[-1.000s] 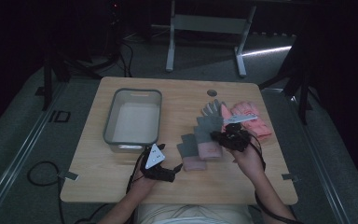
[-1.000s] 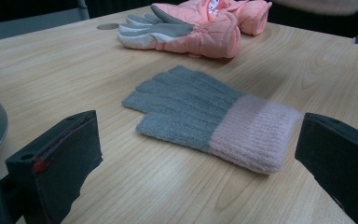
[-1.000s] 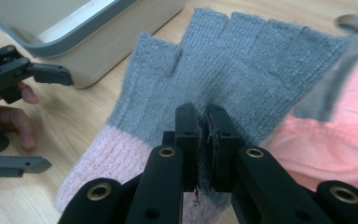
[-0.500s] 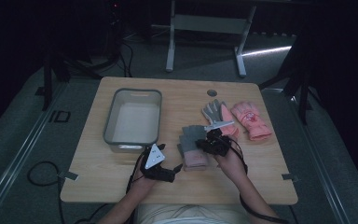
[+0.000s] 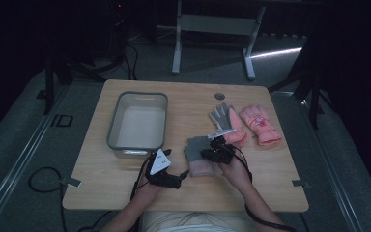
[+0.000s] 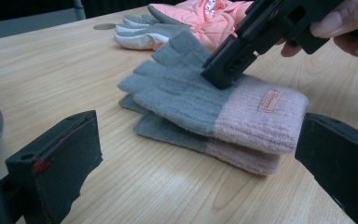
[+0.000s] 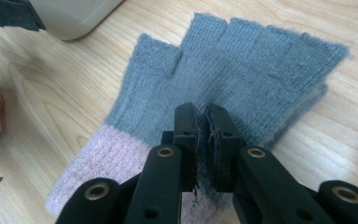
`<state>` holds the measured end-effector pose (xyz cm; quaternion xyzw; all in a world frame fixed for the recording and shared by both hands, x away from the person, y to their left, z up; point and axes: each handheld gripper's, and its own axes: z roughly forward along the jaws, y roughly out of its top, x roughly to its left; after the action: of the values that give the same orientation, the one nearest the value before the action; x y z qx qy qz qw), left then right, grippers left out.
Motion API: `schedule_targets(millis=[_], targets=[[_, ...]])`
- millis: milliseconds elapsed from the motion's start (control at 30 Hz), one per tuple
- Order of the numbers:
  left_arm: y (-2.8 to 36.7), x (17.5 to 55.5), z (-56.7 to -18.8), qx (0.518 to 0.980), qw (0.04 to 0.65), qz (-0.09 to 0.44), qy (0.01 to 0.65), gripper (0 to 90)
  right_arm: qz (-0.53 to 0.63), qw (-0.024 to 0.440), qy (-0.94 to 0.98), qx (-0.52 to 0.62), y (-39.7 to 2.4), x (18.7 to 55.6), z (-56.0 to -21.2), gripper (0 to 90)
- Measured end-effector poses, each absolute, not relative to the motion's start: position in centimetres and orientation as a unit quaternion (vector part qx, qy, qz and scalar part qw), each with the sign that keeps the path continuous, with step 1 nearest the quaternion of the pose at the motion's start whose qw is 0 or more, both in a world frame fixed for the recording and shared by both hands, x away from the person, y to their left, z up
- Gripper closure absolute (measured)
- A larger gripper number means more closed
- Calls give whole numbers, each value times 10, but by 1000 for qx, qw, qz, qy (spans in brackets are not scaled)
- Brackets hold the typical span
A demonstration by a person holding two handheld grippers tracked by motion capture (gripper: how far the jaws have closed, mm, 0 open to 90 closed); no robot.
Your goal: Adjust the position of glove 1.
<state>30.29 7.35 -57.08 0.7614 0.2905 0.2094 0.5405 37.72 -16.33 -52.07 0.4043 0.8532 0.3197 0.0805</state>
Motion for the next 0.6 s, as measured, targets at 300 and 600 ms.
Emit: schedule_targets(millis=[300,600], targets=[[74,304,-571,762,542,201,292,0,311,77,857,405,-163,380,-534,779],[70,301,-571,768,533,209,287,0,321,77,852,407,-166,380,-535,702]])
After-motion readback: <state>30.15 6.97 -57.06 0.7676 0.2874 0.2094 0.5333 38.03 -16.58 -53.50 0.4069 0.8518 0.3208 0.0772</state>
